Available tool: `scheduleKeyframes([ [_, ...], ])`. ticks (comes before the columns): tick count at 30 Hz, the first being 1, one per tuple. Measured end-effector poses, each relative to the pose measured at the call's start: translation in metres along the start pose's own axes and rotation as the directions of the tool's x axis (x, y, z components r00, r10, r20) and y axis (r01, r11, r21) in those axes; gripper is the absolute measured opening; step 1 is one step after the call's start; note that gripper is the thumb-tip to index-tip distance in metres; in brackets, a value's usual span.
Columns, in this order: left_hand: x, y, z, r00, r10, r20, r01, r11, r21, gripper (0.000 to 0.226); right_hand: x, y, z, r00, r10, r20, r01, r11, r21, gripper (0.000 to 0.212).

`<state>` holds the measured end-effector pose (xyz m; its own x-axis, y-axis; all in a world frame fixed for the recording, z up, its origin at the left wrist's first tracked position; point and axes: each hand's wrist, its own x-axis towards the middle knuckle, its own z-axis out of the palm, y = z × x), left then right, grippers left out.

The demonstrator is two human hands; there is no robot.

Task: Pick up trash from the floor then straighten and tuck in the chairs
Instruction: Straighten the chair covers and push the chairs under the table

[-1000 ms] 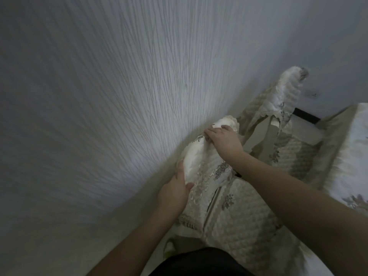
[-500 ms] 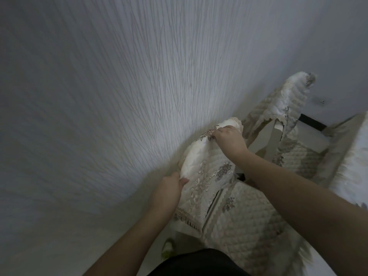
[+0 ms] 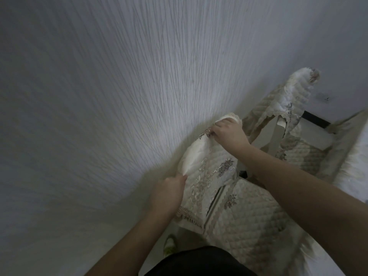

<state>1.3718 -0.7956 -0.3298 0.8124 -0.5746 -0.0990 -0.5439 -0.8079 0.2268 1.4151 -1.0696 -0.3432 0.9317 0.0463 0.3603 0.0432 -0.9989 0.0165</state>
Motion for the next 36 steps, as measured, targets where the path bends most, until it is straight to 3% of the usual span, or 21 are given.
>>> scheduleKeyframes([
  [3,-0.006,0.002,0.003,1.000,0.006,-0.020,-0.005,0.999,0.037,0.041,0.001,0.000,0.003,0.999,-0.015,0.043,0.010,0.994,0.112,0.015],
  [6,-0.009,0.005,0.003,1.000,-0.006,0.005,0.006,0.994,0.114,0.031,0.003,0.002,0.003,0.964,-0.003,0.265,-0.048,0.981,0.188,0.036],
  [9,-0.015,0.008,0.004,0.999,0.020,0.031,-0.024,0.992,0.124,0.013,0.010,0.004,0.008,0.913,-0.020,0.408,-0.034,0.992,0.124,0.062],
  [11,-0.021,0.004,0.017,0.991,0.129,-0.021,-0.125,0.982,0.144,0.028,0.015,0.004,0.013,0.886,-0.042,0.462,-0.009,0.994,0.108,0.063],
  [13,-0.027,-0.001,0.025,0.991,0.125,-0.053,-0.117,0.984,0.133,0.024,0.018,0.003,0.018,0.879,-0.039,0.475,-0.024,0.992,0.126,0.055],
  [15,-0.033,-0.001,0.024,0.997,0.048,-0.059,-0.048,0.999,0.003,0.028,0.019,0.003,0.019,0.884,-0.022,0.467,-0.045,0.990,0.132,0.049],
  [19,-0.030,0.004,0.038,0.976,-0.160,0.148,0.196,0.941,-0.275,0.081,0.017,0.002,0.020,0.909,0.008,0.417,-0.053,0.994,0.095,0.042],
  [21,-0.030,0.006,0.044,0.965,-0.168,0.200,0.227,0.918,-0.324,0.090,0.017,0.002,0.020,0.912,0.020,0.409,-0.055,0.996,0.072,0.038],
  [29,-0.002,0.014,0.048,0.964,0.033,0.263,0.103,0.868,-0.486,0.085,0.002,0.033,0.010,0.902,0.138,0.410,-0.162,0.986,0.024,0.036],
  [36,0.019,0.050,0.058,0.950,0.137,0.281,0.005,0.891,-0.453,0.086,-0.033,0.072,-0.011,0.848,0.297,0.439,-0.297,0.952,-0.072,0.036],
])
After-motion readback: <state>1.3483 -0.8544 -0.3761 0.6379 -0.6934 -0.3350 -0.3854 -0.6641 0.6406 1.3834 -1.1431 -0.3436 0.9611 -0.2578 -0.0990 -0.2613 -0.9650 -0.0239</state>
